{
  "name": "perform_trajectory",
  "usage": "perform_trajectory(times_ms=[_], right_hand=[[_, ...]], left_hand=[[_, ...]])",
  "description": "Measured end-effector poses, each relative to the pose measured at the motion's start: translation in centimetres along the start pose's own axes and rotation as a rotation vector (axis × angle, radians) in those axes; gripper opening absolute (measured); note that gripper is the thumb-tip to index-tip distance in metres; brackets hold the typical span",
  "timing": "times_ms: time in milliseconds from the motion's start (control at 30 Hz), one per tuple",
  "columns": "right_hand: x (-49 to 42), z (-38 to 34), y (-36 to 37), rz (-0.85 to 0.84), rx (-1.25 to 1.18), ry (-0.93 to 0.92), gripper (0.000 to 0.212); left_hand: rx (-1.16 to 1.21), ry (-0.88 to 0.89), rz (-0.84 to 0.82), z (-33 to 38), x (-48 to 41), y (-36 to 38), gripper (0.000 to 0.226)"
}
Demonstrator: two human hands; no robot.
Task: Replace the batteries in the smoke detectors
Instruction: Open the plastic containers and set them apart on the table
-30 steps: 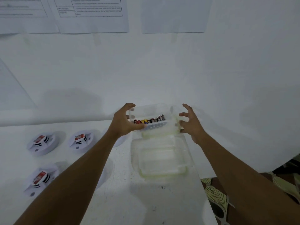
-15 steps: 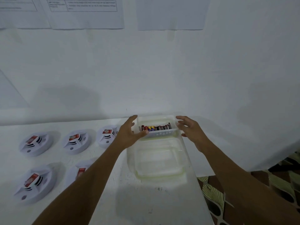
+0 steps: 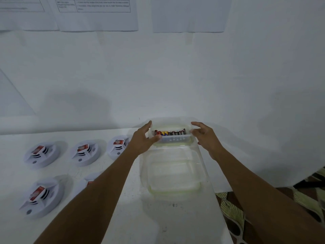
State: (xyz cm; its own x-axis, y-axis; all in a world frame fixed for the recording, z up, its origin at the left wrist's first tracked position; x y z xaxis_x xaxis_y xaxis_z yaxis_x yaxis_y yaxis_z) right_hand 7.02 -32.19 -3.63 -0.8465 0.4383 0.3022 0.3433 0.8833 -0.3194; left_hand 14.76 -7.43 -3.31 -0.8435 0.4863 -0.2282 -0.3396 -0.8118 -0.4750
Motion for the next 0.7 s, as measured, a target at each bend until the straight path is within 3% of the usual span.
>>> perform_trajectory(times_ms=[333, 533, 700], right_hand=[[2.2, 0.3, -0.2, 0.057, 0.024, -0.041, 0.035], [7.4, 1.4, -0.7, 0.052, -0.059, -0.09, 0.023], [12.1, 4.4, -0.5, -0.04, -0.123, -0.114, 0.023]], left_hand=[[0.054, -0.027, -0.002, 1.0, 2.1, 0.0, 0.094], [0.174, 0.008, 0.178, 2.8, 7.8, -0.5, 0.055], [0.23, 0.007, 0.178, 1.4, 13.6, 0.9, 0.046]])
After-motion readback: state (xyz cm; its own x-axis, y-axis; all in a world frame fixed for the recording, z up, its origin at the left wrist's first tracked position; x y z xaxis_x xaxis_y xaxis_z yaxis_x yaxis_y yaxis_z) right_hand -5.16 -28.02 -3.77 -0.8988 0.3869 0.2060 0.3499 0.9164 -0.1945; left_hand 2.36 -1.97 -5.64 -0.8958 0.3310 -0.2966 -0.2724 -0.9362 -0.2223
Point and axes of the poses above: each hand's wrist, its own x-axis away from the middle knuckle, its own y-axis out of the palm, z = x × y, the point moved 6 cm from there along -x, towards the middle knuckle, and after that the axes turned 14 degrees about y, right-handed, at the moved point
